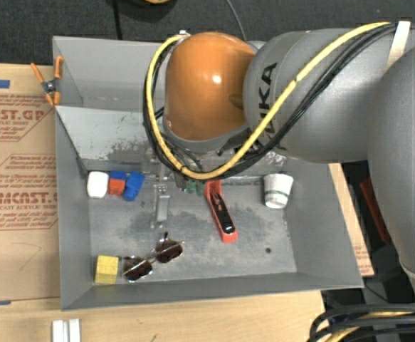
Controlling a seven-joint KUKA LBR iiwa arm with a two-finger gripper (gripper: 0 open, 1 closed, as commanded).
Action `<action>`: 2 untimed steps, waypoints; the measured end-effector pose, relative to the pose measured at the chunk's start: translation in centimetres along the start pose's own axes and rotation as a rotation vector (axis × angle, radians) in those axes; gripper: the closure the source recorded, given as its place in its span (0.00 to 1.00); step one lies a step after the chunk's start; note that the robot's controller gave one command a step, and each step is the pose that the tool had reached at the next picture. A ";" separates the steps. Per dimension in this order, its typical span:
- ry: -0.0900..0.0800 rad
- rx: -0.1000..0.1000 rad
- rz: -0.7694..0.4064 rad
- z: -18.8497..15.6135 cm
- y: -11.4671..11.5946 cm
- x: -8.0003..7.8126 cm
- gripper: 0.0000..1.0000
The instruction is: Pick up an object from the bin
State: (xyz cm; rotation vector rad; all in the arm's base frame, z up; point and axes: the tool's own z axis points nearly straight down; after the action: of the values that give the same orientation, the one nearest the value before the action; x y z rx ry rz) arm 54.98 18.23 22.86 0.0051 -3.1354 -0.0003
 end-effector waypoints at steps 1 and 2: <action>-0.008 -0.001 0.002 -0.5 -0.1 -0.2 0.00; -0.014 -0.003 -0.032 3.9 -0.4 -0.6 0.00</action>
Offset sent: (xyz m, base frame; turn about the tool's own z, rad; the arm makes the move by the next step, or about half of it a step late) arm 0.0088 -0.0150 -0.1586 -0.1109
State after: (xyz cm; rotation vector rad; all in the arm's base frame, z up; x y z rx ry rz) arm 55.51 17.83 18.96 0.0555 -3.1488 -0.0051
